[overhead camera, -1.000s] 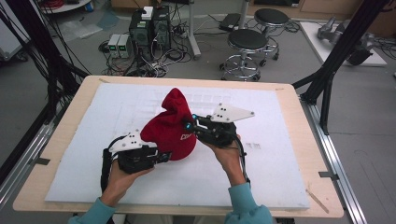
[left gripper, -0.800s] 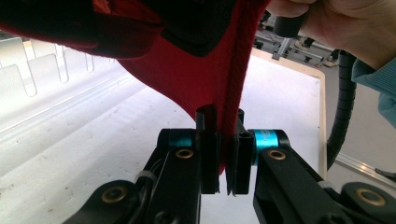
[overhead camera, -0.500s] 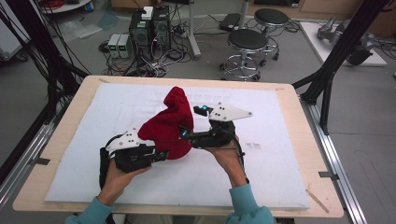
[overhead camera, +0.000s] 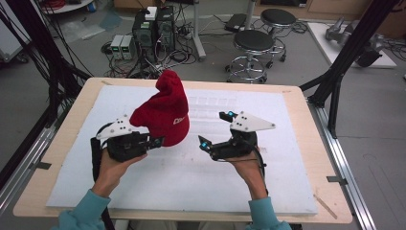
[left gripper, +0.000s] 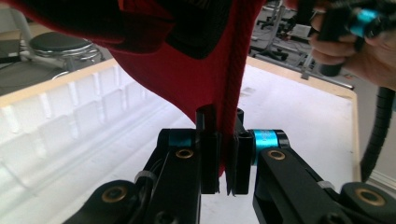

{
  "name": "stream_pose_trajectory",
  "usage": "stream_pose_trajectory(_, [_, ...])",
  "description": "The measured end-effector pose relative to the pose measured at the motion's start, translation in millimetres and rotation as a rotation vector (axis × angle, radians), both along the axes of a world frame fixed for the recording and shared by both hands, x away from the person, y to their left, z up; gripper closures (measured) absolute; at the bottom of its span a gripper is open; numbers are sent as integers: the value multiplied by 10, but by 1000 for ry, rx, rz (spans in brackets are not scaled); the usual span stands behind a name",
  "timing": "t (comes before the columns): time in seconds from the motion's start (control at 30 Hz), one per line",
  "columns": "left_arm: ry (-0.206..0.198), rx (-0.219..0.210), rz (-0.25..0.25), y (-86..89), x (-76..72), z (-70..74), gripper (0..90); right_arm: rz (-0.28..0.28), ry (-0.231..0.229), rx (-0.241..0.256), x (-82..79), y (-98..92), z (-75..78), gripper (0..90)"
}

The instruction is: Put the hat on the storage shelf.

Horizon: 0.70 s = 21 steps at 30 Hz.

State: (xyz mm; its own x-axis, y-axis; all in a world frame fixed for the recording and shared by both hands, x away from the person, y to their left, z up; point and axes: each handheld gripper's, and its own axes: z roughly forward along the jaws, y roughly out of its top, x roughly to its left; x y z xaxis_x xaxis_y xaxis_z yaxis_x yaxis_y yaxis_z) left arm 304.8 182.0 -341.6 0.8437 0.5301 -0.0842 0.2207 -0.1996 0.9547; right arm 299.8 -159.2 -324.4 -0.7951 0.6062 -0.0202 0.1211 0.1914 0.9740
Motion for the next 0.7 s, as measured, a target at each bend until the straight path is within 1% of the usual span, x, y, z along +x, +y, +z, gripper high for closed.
stream_pose_trajectory(0.03, [-1,5,12,15,34,29,854,-11,15,-2,-17,-54,-12,4])
stream_pose_trajectory(0.07, [-6,9,20,31,72,54,854,-25,8,-13,-26,-97,-18,4])
stream_pose_trajectory(0.13, [-9,15,43,56,150,95,855,-45,0,-10,-58,-194,-33,4])
stream_pose_trajectory(0.3, [-25,42,96,105,327,160,854,-104,12,-17,-124,-452,-115,5])
stream_pose_trajectory(0.33, [-25,42,96,105,327,160,854,-118,12,-24,-134,-503,-137,5])
stream_pose_trajectory(0.37, [-26,50,111,111,385,167,854,-131,21,-26,-141,-549,-159,4])
stream_pose_trajectory(0.4, [-24,50,114,110,416,167,854,-148,23,-29,-146,-595,-180,5])
stream_pose_trajectory(0.53, [-21,76,126,79,526,181,854,-190,27,-17,-176,-750,-264,5])
stream_pose_trajectory(0.63, [-21,94,135,58,617,209,854,-217,32,-12,-202,-846,-338,5])
stream_pose_trajectory(0.7, [-26,104,143,60,676,237,854,-226,36,3,-228,-910,-391,5])
